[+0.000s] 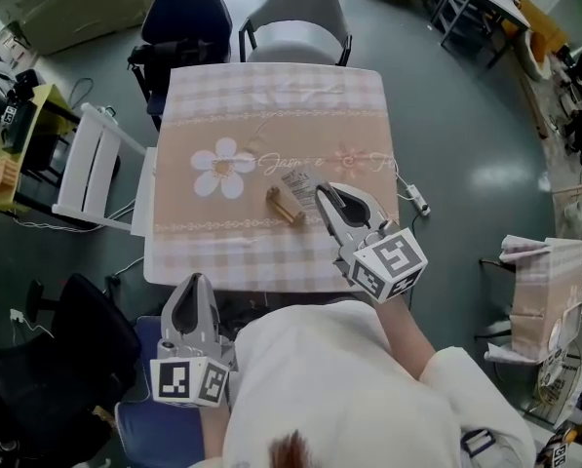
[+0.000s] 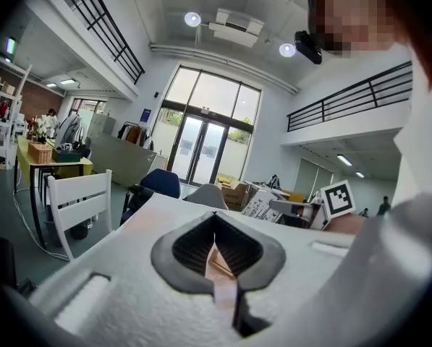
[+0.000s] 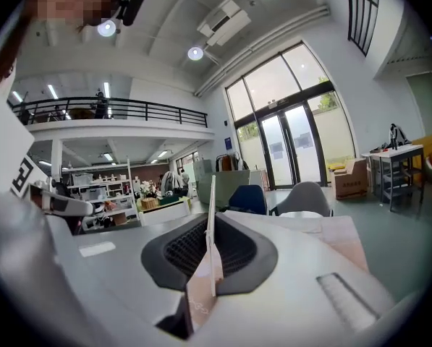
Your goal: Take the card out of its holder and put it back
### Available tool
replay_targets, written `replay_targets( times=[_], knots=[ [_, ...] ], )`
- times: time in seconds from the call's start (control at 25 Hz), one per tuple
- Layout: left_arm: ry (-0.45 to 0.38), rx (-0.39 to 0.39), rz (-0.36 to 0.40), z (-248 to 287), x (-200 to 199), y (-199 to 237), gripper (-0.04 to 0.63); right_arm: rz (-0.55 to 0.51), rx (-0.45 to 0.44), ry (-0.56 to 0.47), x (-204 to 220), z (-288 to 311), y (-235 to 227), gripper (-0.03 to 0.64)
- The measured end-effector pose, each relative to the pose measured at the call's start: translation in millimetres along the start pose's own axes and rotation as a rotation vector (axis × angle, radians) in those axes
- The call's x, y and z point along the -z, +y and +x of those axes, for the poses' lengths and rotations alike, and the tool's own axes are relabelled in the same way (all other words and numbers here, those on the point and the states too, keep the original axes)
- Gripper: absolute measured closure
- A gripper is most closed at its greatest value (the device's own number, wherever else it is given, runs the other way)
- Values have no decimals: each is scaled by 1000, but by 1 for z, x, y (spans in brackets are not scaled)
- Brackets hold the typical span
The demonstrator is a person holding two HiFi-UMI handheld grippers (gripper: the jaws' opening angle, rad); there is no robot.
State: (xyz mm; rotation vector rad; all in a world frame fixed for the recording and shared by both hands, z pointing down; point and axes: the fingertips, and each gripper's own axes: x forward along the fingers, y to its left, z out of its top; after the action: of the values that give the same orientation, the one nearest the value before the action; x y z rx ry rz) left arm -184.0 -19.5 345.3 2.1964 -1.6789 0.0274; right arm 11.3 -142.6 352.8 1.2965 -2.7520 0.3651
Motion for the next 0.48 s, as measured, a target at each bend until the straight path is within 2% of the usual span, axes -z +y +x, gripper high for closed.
replay_targets(
  times=[0.24, 0.48],
  knots=[
    [15, 8, 22, 3, -3, -15, 594, -27, 28, -122, -54, -57, 2, 598],
    [12, 34, 50, 13, -10, -39, 594, -68, 54, -158, -78, -106, -11, 598]
  ],
)
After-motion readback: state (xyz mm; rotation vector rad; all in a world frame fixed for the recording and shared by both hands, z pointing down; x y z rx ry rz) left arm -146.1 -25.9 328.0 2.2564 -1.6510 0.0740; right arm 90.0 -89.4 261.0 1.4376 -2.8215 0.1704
